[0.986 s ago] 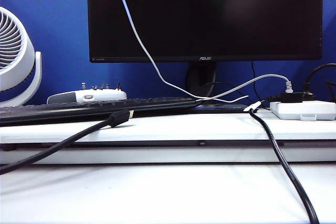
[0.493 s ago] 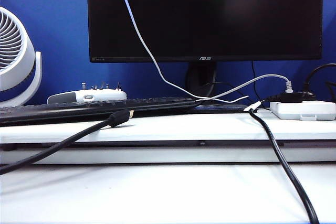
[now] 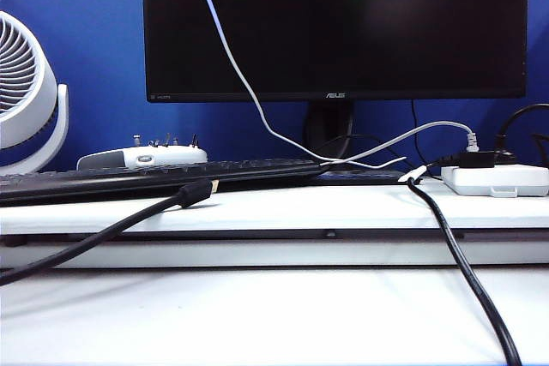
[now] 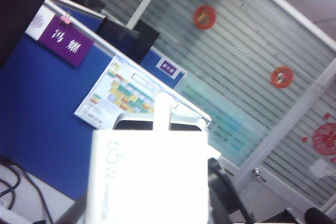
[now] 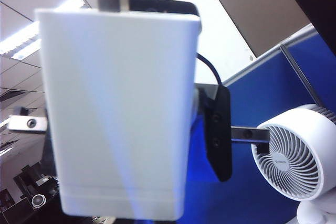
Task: Pick up the Type-C charging cable and the charging base, insert one end of the Type-C charger into the corresponding slot on the base, and finally place the plugged-in charger back on the table.
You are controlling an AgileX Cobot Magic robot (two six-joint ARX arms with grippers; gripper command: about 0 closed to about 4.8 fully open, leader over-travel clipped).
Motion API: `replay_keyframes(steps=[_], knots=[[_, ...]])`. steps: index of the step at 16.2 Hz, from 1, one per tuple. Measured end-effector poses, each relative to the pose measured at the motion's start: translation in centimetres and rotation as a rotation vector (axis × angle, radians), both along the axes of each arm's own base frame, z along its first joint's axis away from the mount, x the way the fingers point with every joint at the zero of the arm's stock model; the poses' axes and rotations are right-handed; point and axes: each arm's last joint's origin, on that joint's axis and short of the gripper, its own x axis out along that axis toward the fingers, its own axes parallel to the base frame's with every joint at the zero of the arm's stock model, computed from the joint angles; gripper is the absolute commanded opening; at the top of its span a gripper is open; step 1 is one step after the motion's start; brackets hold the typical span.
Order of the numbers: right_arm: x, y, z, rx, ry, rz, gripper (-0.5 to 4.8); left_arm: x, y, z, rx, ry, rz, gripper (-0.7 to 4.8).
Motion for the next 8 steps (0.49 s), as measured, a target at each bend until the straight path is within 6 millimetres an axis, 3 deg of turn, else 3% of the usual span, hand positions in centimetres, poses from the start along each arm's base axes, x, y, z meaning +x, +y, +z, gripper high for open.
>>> replay_keyframes(steps=[8], knots=[[-0.10,0.03,0.16,0.008,-0.051,-0.017,-0.01,-0.25,0.09,0.18,0.010,-0.040,-0.011,0.15]])
